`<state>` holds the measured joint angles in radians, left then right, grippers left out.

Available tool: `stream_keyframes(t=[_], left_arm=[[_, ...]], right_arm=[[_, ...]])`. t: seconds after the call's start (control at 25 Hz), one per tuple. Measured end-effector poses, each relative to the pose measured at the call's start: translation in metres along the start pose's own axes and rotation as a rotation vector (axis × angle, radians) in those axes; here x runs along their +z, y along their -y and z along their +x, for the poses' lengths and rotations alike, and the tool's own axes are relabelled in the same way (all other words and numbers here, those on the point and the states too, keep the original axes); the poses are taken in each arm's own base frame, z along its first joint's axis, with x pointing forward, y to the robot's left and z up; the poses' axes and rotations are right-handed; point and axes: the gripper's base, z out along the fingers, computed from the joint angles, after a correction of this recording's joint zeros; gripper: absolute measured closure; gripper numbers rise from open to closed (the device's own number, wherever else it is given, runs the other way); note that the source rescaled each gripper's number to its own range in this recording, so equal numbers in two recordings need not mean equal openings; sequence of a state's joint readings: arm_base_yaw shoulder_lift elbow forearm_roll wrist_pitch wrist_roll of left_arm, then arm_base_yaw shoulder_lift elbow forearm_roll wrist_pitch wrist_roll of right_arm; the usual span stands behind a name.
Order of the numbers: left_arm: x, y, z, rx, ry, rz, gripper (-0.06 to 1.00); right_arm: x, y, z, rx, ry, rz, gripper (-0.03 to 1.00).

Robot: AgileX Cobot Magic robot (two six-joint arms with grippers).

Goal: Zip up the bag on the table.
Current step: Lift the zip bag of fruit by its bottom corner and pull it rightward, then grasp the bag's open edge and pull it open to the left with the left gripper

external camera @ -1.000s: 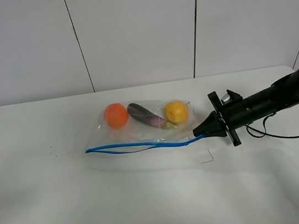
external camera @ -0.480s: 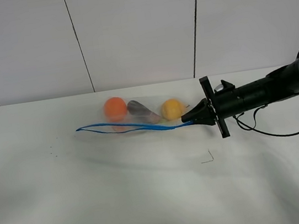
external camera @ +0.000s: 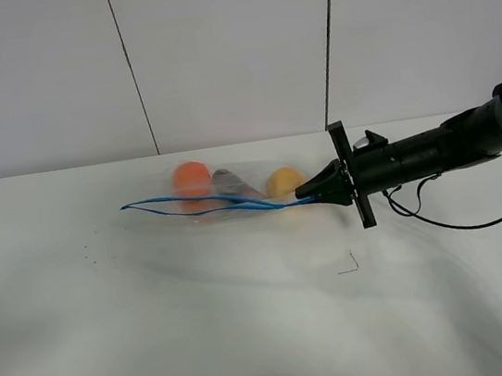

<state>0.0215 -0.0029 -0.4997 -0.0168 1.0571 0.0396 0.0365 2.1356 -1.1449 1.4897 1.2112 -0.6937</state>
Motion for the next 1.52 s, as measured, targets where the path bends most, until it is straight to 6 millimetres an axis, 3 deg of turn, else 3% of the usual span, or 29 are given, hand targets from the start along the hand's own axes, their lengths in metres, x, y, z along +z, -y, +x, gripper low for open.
stream_keyframes(t=[0.44, 1.52], left_arm=[[0.0, 0.0, 0.0, 0.0, 0.0, 0.0, -0.06], [0.0, 0.0, 0.0, 0.0, 0.0, 0.0, -0.06]], right_arm=[[-0.0029, -0.0091, 0.0, -0.015, 0.025, -0.016, 0.97], [-0.0029, -0.0091, 0.0, -0.014, 0.025, -0.016, 0.97]])
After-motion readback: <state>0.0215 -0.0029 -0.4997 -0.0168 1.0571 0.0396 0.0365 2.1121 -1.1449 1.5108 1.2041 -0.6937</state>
